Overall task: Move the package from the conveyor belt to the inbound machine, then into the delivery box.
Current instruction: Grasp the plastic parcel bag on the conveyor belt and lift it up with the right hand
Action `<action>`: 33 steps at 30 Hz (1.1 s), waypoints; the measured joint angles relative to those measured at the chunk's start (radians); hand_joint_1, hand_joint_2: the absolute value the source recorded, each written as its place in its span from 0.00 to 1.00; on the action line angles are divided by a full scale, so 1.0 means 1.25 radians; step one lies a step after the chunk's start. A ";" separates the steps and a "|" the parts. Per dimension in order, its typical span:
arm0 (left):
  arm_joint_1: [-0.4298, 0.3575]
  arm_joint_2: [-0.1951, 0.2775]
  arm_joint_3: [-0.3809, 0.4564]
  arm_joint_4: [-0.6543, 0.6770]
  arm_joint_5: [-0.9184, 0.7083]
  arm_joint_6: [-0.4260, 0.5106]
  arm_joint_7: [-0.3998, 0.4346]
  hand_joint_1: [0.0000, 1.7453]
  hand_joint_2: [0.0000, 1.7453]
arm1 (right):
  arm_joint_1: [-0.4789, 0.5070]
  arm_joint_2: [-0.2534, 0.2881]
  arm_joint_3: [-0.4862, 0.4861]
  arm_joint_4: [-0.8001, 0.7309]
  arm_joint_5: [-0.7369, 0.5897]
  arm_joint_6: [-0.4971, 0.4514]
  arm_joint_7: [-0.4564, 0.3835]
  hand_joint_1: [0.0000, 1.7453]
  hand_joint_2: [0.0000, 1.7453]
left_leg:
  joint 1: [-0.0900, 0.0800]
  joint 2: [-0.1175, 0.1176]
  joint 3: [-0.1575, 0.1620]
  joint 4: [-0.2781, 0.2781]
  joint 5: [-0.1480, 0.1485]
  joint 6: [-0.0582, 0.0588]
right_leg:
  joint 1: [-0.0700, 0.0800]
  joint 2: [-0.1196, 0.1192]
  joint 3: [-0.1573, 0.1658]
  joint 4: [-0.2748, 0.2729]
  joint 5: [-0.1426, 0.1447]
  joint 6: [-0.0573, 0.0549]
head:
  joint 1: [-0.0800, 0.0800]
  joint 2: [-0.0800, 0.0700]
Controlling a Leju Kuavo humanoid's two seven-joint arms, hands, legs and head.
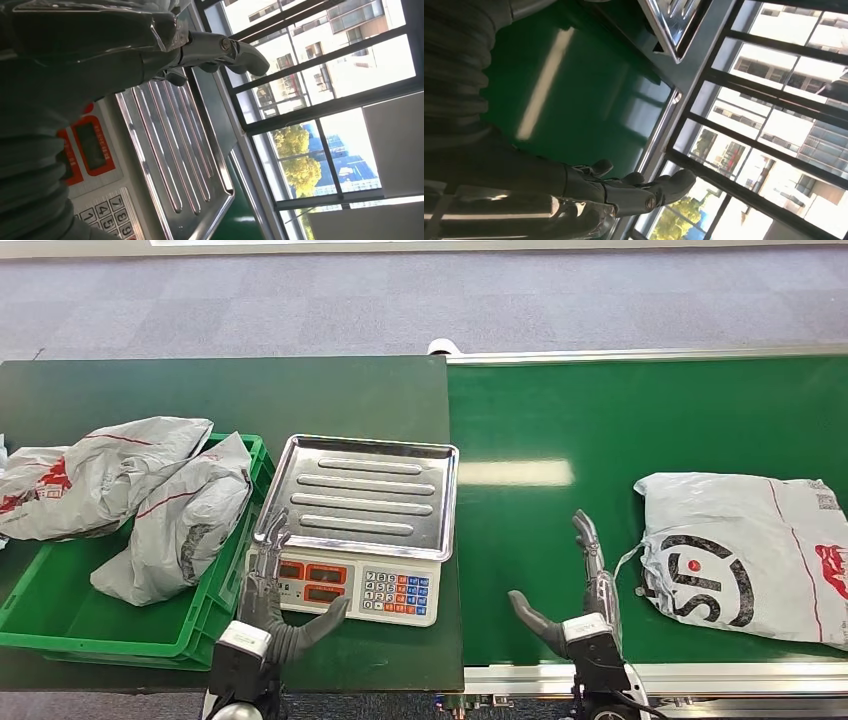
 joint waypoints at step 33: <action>0.038 0.006 -0.015 -0.013 -0.003 0.027 0.003 0.00 1.00 | -0.218 -0.159 -0.424 0.404 0.212 -0.009 0.230 0.00 1.00 | -0.002 -0.002 0.001 0.001 0.001 0.002 | -0.002 0.000 0.001 0.000 0.002 0.002 | 0.000 0.000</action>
